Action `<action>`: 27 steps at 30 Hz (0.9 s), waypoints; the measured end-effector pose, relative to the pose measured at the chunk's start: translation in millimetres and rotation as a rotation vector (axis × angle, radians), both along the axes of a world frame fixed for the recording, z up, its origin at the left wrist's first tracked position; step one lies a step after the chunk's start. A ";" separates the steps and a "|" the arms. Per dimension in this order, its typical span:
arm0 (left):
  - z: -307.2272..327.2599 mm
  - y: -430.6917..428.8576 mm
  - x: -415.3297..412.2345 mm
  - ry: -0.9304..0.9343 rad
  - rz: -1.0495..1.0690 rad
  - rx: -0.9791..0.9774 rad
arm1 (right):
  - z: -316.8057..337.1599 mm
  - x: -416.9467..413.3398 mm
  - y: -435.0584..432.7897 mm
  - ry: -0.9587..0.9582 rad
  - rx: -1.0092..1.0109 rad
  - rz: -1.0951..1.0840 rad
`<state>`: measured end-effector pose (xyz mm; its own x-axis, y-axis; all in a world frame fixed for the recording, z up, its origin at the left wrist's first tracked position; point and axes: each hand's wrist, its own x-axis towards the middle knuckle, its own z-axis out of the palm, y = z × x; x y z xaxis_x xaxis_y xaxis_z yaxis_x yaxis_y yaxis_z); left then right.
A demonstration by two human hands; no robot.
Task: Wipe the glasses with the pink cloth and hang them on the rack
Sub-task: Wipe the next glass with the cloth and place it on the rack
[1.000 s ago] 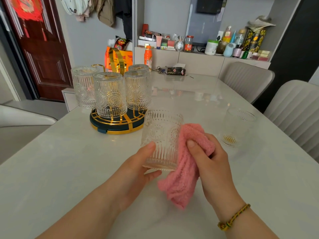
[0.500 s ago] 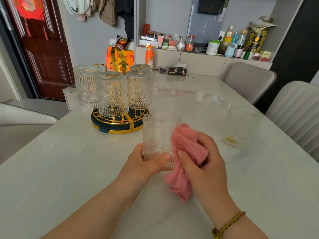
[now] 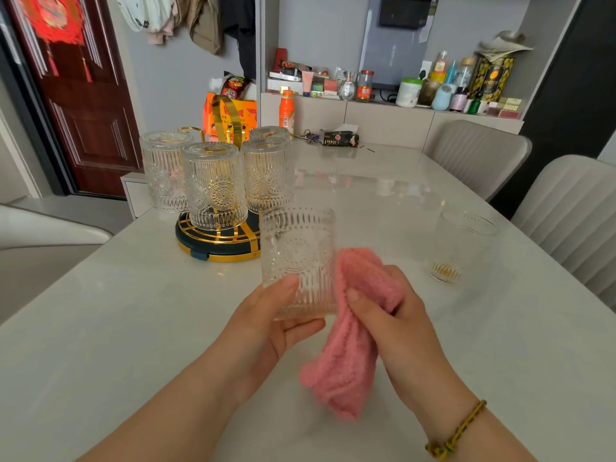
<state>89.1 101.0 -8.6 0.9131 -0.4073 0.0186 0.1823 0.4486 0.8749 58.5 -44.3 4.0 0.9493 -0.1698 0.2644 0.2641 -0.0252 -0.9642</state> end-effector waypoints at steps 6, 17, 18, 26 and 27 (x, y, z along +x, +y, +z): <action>-0.2 0.4 0.3 -0.004 -0.045 0.083 | 5.3 -7.0 5.6 -0.342 -0.298 -0.108; 2.1 -3.6 -1.1 0.049 -0.002 -0.008 | -0.7 1.8 0.4 -0.022 -0.081 -0.054; 1.4 -2.7 1.6 0.088 0.031 -0.025 | -1.7 -0.2 3.5 -0.053 -0.131 -0.039; -2.9 -5.4 -3.7 -0.025 -0.119 0.112 | 9.1 -9.1 0.9 -0.375 -0.270 -0.185; -2.3 -5.5 -5.0 -0.030 -0.130 0.103 | 10.5 -8.0 -1.3 -0.328 -0.181 -0.210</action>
<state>84.1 95.4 -10.9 0.8520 -0.5235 -0.0029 0.2064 0.3308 0.9208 50.4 -45.7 14.5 0.7595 -0.2739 0.5901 0.5272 -0.2723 -0.8049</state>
